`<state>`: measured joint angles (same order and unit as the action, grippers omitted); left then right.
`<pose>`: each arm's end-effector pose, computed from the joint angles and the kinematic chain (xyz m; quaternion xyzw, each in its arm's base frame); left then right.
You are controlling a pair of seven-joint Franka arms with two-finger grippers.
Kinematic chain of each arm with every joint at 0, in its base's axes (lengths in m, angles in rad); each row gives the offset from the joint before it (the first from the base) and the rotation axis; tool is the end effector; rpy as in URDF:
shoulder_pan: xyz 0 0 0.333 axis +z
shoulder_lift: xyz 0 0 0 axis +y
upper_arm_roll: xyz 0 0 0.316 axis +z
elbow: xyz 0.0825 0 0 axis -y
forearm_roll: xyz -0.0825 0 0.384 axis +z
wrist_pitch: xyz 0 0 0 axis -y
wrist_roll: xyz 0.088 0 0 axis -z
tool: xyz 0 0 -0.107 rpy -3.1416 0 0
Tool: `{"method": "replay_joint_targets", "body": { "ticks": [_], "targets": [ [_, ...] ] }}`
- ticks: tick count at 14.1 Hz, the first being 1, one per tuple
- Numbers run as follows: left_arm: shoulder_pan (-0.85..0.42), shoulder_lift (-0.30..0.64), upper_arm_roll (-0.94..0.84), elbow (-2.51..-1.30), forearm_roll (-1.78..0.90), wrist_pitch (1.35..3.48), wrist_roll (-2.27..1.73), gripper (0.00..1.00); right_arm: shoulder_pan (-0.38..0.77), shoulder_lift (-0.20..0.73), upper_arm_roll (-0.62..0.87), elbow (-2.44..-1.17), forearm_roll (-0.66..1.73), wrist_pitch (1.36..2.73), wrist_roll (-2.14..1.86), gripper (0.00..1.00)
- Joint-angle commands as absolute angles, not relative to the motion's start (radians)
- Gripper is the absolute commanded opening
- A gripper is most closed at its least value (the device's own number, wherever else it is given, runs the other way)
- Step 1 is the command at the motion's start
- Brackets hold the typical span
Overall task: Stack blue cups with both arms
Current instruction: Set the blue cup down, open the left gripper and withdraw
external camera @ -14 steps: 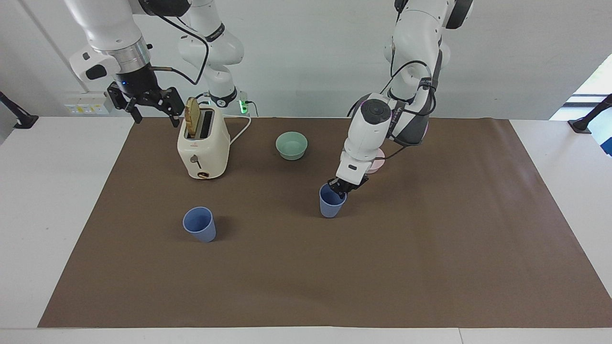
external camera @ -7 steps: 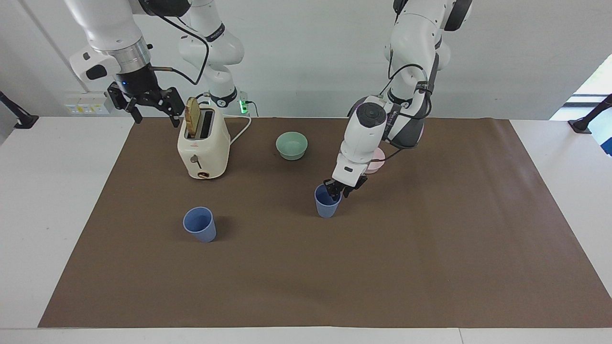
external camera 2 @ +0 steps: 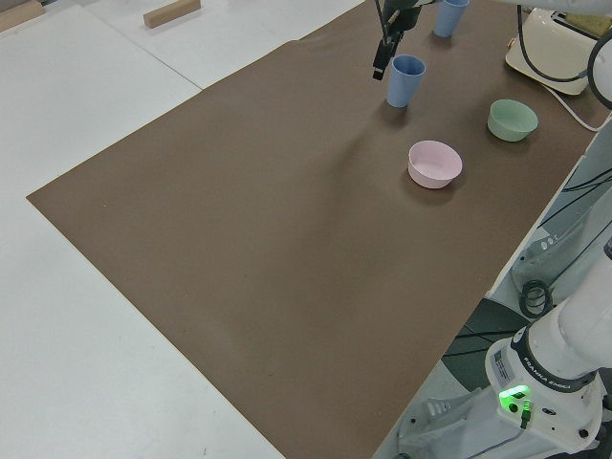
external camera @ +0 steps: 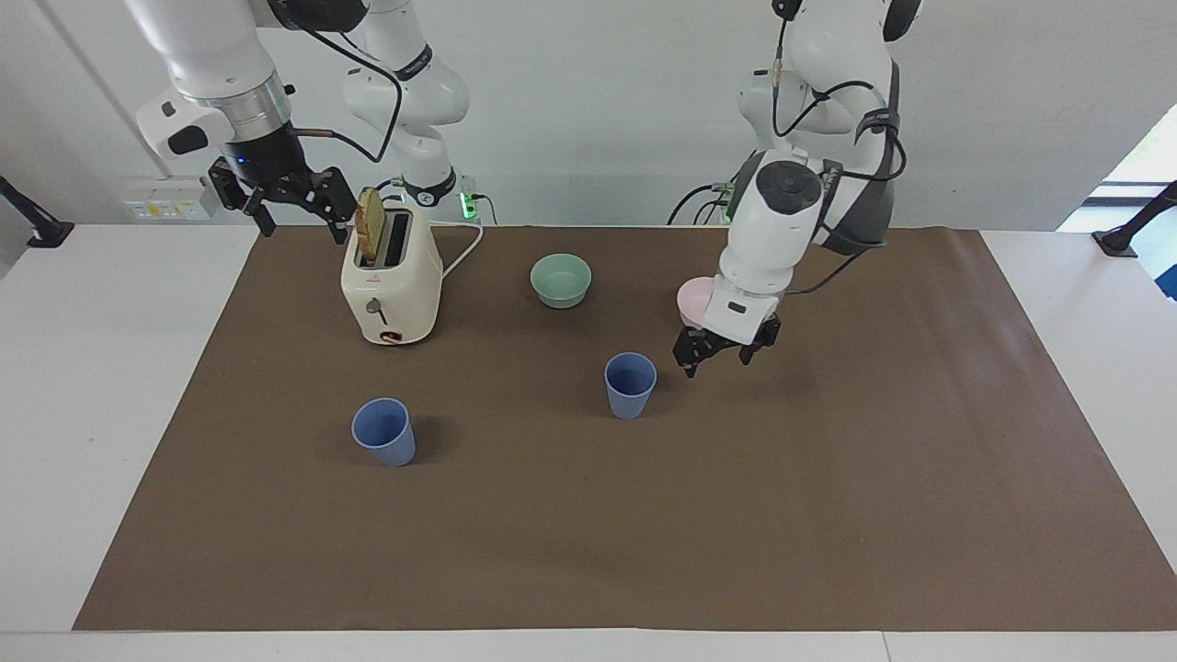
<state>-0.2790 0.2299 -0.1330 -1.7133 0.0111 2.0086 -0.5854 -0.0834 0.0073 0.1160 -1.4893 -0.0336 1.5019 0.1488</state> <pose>0.5841 -0.2480 0.4592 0.9956 0.0866 0.0249 0.0249 0.5500 0.0139 0.6527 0.9981 -0.0593 0.0041 0.0160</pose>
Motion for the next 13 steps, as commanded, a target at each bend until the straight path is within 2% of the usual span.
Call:
{"method": "replay_joint_targets", "body": {
  "ticks": [1,7,13],
  "targets": [
    [-0.181,0.152,-0.141,-1.733,0.023,1.913,-0.432,1.00,-0.090,0.002,0.120,-1.490,-0.020,1.493,0.121,1.00],
    [-0.031,0.031,-0.138,-1.723,0.018,1.744,-0.115,1.00,-0.097,0.003,0.118,-1.489,-0.020,1.511,0.124,1.00],
    [0.037,-0.052,-0.132,-1.689,0.015,1.635,0.031,1.00,-0.103,0.006,0.109,-1.491,-0.020,1.552,0.120,1.00]
  ]
}}
